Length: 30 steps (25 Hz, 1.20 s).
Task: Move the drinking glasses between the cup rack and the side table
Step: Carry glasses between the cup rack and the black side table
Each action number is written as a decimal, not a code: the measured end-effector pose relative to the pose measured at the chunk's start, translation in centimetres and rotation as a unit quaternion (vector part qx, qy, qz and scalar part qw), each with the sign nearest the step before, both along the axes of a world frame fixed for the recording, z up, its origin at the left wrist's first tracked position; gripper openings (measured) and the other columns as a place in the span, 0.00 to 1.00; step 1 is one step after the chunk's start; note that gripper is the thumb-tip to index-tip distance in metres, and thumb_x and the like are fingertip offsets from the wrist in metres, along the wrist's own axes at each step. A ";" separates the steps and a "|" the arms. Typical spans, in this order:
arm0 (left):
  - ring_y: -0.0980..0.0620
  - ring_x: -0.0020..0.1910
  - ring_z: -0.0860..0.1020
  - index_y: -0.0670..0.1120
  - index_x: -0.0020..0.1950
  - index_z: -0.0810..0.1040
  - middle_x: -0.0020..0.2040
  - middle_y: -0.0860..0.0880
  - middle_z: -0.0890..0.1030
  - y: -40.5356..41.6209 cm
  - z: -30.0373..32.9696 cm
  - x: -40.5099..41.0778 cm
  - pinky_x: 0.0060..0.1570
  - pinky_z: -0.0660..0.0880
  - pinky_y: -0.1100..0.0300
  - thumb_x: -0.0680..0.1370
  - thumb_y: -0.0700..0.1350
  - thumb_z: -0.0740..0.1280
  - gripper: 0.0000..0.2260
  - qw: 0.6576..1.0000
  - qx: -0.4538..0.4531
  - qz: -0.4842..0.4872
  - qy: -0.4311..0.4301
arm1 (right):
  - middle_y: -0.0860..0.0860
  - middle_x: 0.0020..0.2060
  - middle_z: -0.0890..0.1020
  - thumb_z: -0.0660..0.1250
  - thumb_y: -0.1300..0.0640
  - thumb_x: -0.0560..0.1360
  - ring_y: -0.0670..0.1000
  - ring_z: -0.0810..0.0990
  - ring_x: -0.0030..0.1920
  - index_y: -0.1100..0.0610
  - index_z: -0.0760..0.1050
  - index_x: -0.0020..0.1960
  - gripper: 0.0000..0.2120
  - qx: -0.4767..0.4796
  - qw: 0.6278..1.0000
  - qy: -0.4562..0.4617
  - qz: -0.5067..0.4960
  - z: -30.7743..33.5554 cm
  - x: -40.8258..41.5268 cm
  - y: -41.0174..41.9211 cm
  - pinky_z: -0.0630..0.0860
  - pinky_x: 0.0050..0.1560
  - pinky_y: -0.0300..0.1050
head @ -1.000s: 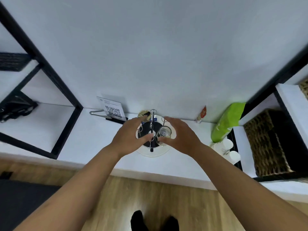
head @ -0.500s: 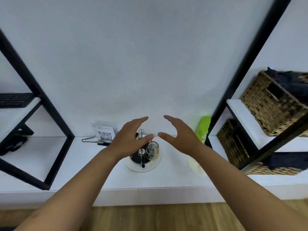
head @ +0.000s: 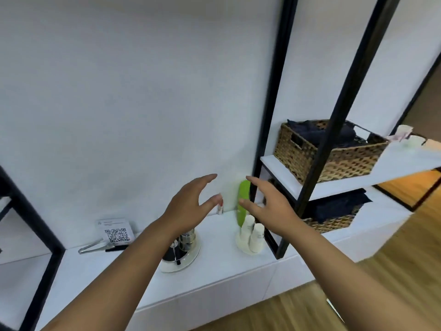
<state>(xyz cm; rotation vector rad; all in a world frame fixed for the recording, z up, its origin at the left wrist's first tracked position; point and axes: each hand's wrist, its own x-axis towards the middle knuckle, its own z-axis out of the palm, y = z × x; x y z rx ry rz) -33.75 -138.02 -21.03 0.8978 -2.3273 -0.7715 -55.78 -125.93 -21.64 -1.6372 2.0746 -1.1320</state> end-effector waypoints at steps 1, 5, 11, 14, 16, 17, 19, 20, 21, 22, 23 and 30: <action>0.61 0.73 0.70 0.63 0.78 0.66 0.75 0.64 0.71 1.1 0.9 -1.3 0.73 0.68 0.54 0.81 0.62 0.66 0.25 1.000 0.003 -0.019 0.008 | 0.43 0.74 0.72 0.71 0.36 0.76 0.44 0.69 0.74 0.42 0.66 0.78 0.34 -0.005 1.000 0.005 -0.015 0.8 -0.9 1.7 0.67 0.74 0.45; 0.63 0.71 0.71 0.62 0.77 0.68 0.74 0.63 0.72 5.1 4.5 -7.2 0.72 0.69 0.56 0.80 0.61 0.67 0.25 0.994 -0.010 -0.101 0.032 | 0.43 0.74 0.73 0.71 0.39 0.77 0.43 0.69 0.74 0.45 0.68 0.78 0.32 -0.030 0.996 0.015 -0.083 4.5 -5.1 7.5 0.66 0.71 0.42; 0.65 0.71 0.70 0.61 0.77 0.70 0.73 0.62 0.73 10.2 11.5 -17.7 0.69 0.68 0.61 0.81 0.59 0.69 0.25 0.978 -0.043 -0.193 0.070 | 0.39 0.76 0.71 0.70 0.36 0.77 0.40 0.68 0.72 0.38 0.67 0.77 0.31 -0.072 0.983 0.015 -0.169 10.2 -13.4 16.1 0.70 0.73 0.49; 0.64 0.72 0.70 0.60 0.78 0.69 0.74 0.61 0.73 12.5 14.1 -23.0 0.71 0.68 0.59 0.80 0.60 0.68 0.26 0.968 -0.052 -0.232 0.078 | 0.41 0.77 0.69 0.69 0.34 0.77 0.44 0.68 0.75 0.37 0.63 0.79 0.33 -0.093 0.974 0.019 -0.203 12.9 -17.4 20.4 0.69 0.73 0.51; 0.63 0.72 0.70 0.59 0.79 0.68 0.74 0.60 0.73 14.5 15.4 -27.0 0.72 0.68 0.57 0.80 0.60 0.68 0.27 0.961 -0.062 -0.259 0.079 | 0.43 0.76 0.71 0.69 0.34 0.76 0.46 0.69 0.74 0.36 0.63 0.79 0.33 -0.100 0.969 0.022 -0.226 14.3 -20.4 23.7 0.71 0.72 0.52; 0.62 0.73 0.70 0.59 0.79 0.67 0.75 0.60 0.72 15.7 15.9 -29.0 0.73 0.68 0.56 0.80 0.61 0.68 0.28 0.957 -0.066 -0.272 0.078 | 0.43 0.76 0.71 0.69 0.35 0.77 0.46 0.70 0.73 0.36 0.63 0.79 0.33 -0.102 0.966 0.023 -0.236 14.8 -21.8 25.4 0.72 0.69 0.50; 0.62 0.73 0.69 0.60 0.80 0.66 0.75 0.61 0.71 18.0 16.6 -32.8 0.72 0.67 0.56 0.79 0.62 0.68 0.30 0.951 -0.066 -0.292 0.074 | 0.45 0.76 0.71 0.70 0.37 0.78 0.47 0.72 0.72 0.38 0.63 0.79 0.33 -0.107 0.960 0.021 -0.257 15.9 -24.7 28.5 0.73 0.61 0.41; 0.62 0.73 0.69 0.62 0.80 0.65 0.75 0.61 0.71 19.1 16.8 -34.5 0.72 0.67 0.57 0.79 0.63 0.68 0.30 0.949 -0.062 -0.299 0.075 | 0.45 0.76 0.71 0.70 0.38 0.78 0.48 0.73 0.72 0.39 0.63 0.80 0.33 -0.106 0.956 0.023 -0.271 16.4 -26.0 29.9 0.73 0.55 0.37; 0.62 0.73 0.69 0.63 0.80 0.65 0.75 0.62 0.70 20.2 17.0 -36.0 0.73 0.67 0.57 0.79 0.63 0.68 0.30 0.947 -0.058 -0.307 0.078 | 0.45 0.77 0.71 0.70 0.39 0.78 0.49 0.73 0.72 0.40 0.63 0.80 0.33 -0.105 0.952 0.028 -0.286 16.8 -27.1 31.1 0.72 0.51 0.32; 0.62 0.73 0.69 0.64 0.79 0.64 0.76 0.62 0.70 21.5 17.2 -37.8 0.73 0.67 0.55 0.79 0.64 0.68 0.30 0.943 -0.056 -0.317 0.082 | 0.45 0.76 0.71 0.70 0.39 0.79 0.49 0.74 0.72 0.41 0.63 0.80 0.33 -0.104 0.947 0.035 -0.300 17.2 -28.4 32.6 0.70 0.48 0.30; 0.61 0.74 0.69 0.65 0.79 0.64 0.76 0.62 0.70 22.8 17.5 -39.6 0.73 0.68 0.54 0.79 0.63 0.68 0.29 0.940 -0.054 -0.326 0.086 | 0.45 0.75 0.72 0.70 0.39 0.79 0.49 0.74 0.72 0.41 0.63 0.80 0.33 -0.103 0.944 0.043 -0.311 17.6 -29.6 34.1 0.70 0.48 0.29; 0.77 0.63 0.68 0.64 0.77 0.67 0.66 0.74 0.69 30.1 18.1 -51.3 0.64 0.68 0.67 0.81 0.58 0.68 0.25 0.907 -0.031 -0.403 0.119 | 0.47 0.75 0.74 0.69 0.38 0.78 0.48 0.72 0.73 0.42 0.64 0.80 0.33 -0.106 0.917 0.075 -0.377 18.8 -36.4 41.7 0.75 0.70 0.54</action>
